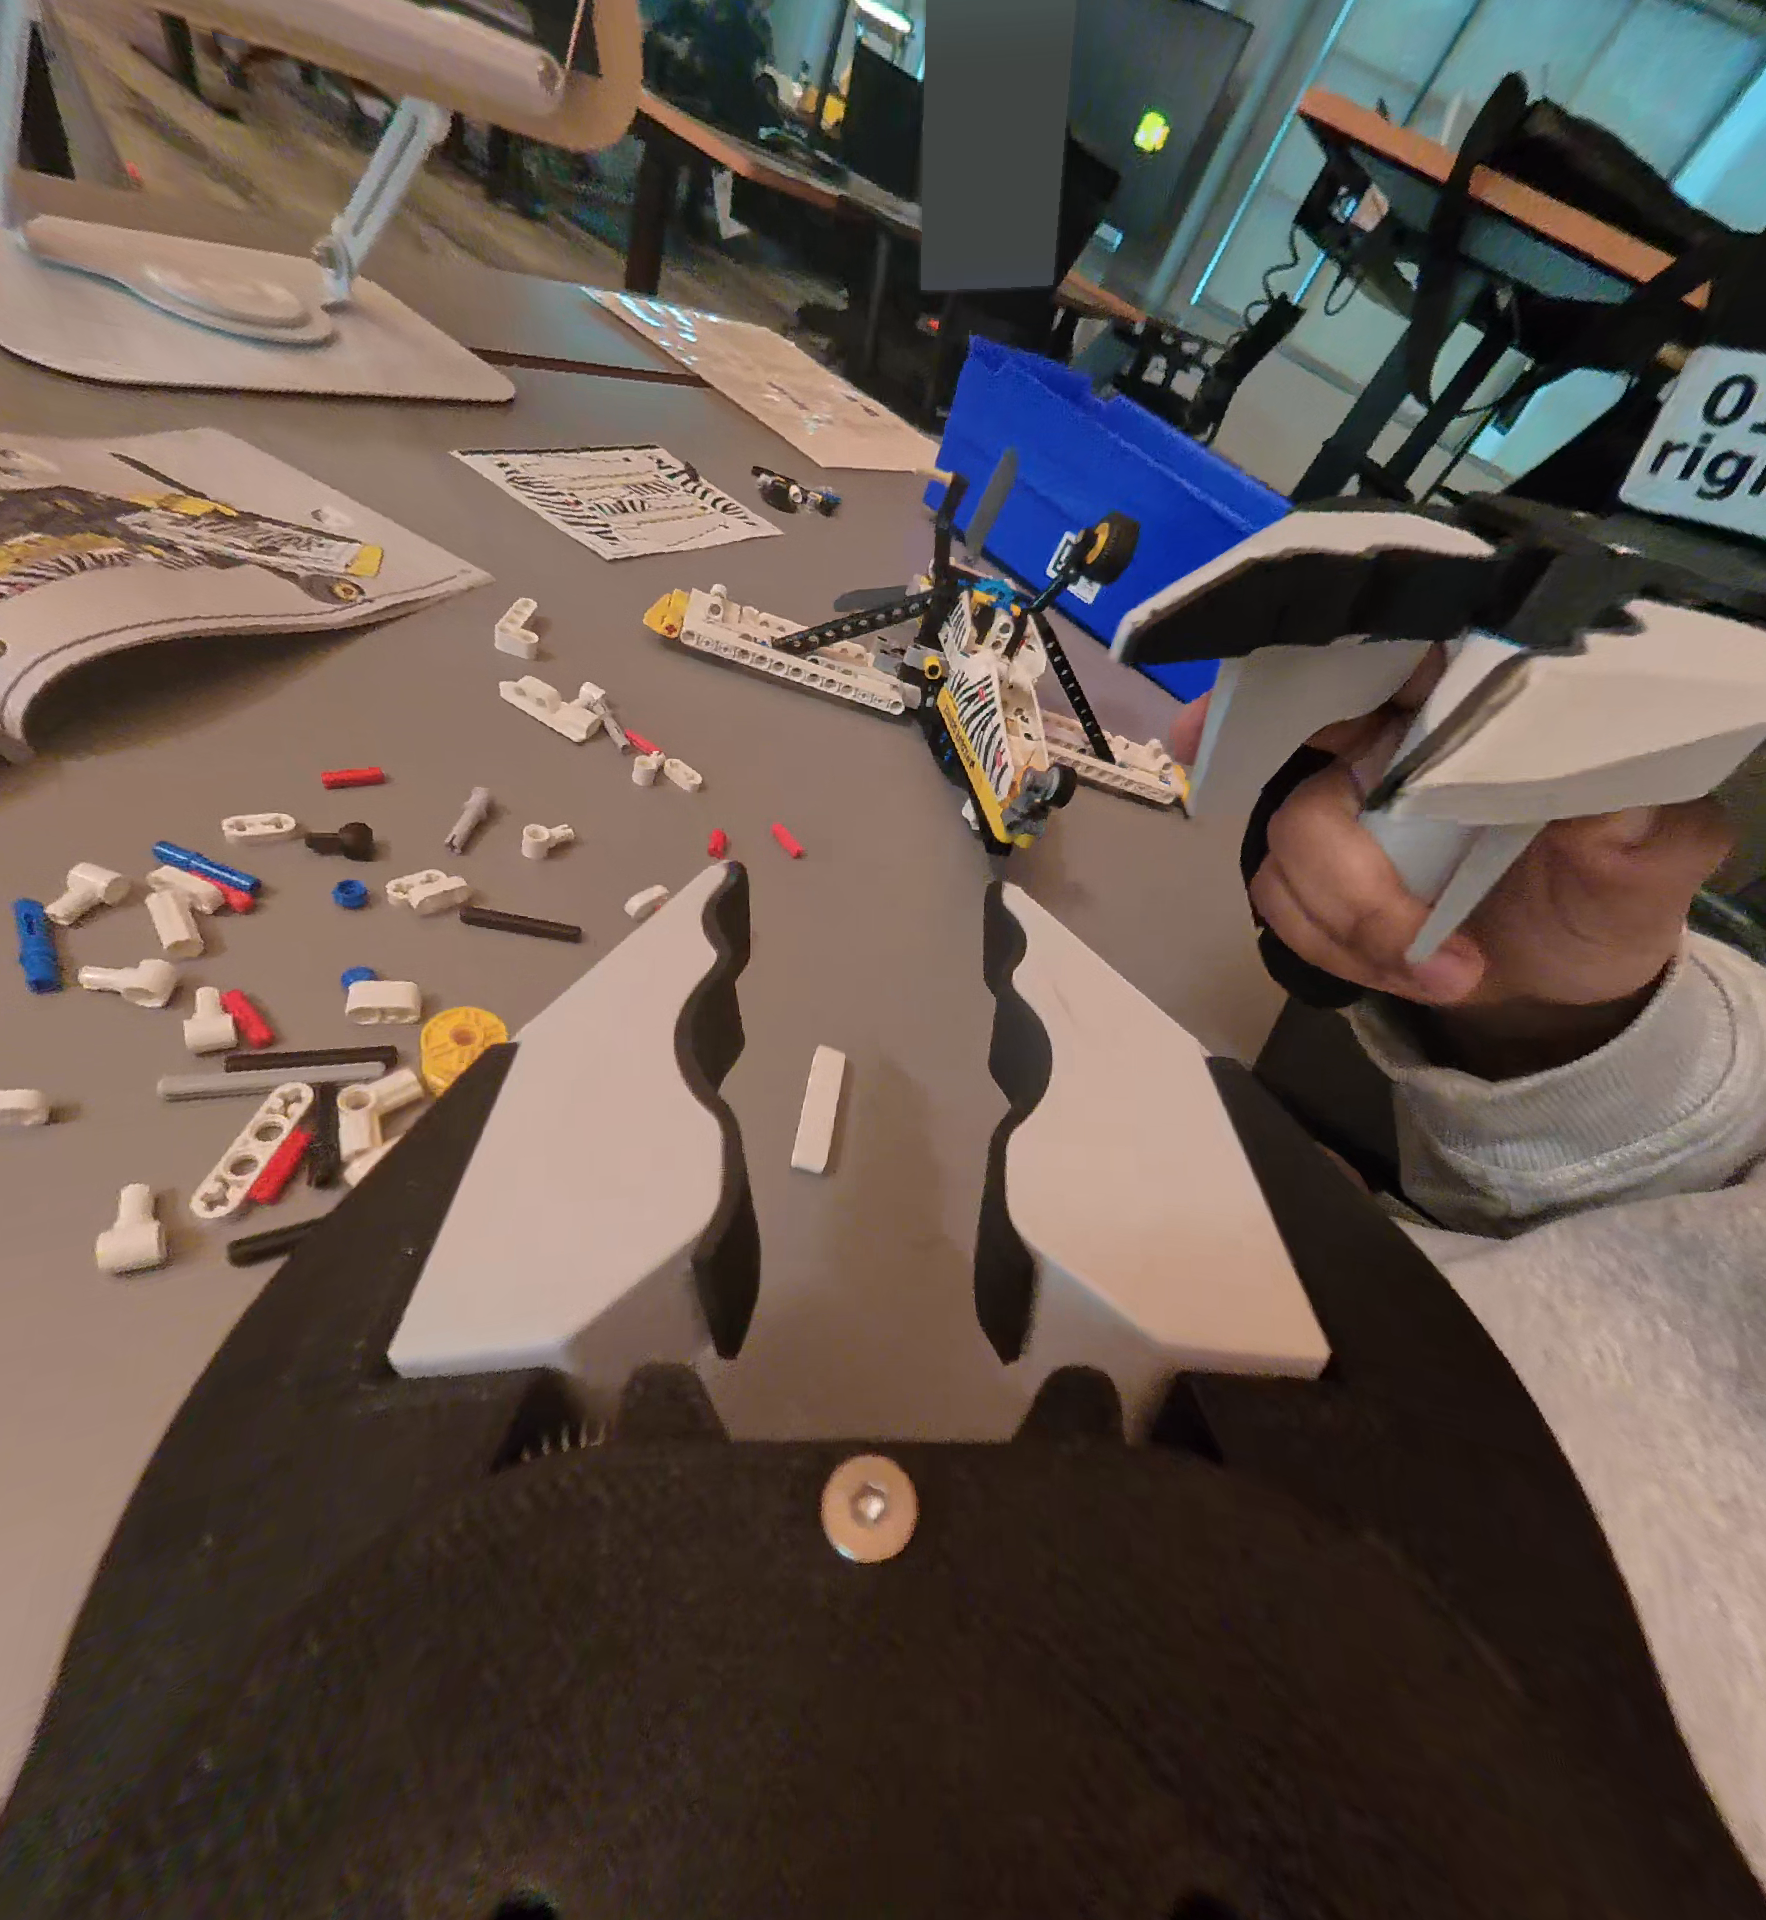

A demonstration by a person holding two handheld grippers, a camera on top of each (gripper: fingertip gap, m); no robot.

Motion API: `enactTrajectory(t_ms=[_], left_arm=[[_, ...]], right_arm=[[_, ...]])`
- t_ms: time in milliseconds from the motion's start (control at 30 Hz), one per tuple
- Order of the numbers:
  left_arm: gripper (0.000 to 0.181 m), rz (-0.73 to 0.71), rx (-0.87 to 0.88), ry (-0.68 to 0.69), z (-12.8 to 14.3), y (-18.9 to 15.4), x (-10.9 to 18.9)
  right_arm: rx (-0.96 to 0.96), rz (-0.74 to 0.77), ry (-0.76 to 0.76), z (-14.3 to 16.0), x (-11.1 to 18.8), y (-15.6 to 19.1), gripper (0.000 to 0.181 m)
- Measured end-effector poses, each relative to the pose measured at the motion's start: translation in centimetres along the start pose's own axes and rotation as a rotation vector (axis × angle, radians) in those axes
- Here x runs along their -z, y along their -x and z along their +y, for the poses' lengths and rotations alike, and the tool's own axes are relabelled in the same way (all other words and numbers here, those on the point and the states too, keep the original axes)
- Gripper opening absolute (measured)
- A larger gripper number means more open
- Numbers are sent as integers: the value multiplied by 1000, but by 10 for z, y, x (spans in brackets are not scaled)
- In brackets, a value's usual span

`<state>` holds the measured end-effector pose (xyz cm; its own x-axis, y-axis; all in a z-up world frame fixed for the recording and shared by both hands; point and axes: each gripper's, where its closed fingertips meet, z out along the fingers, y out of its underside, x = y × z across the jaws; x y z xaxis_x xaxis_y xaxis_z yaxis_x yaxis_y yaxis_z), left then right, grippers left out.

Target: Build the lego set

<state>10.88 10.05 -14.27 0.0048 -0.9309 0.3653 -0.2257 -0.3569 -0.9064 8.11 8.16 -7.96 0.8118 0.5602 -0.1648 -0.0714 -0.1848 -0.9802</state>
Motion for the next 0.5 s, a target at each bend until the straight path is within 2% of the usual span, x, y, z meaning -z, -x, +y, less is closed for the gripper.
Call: enactTrajectory(t_ms=[200,367,467,500], left_arm=[[30,47,30,-44,-3,2,-4],[1,90,28,-47,-6,7,-11],[0,50,-1,-65,-14,23,-10],[0,46,-7,-69,-17,28,-8]], right_arm=[[-15,28,48,21,-10,-1,38],[-30,101,76,34,-11,-7,37],[-19,169,99,43,-10,-12,20],[-8,194,107,46,-10,-14,5]])
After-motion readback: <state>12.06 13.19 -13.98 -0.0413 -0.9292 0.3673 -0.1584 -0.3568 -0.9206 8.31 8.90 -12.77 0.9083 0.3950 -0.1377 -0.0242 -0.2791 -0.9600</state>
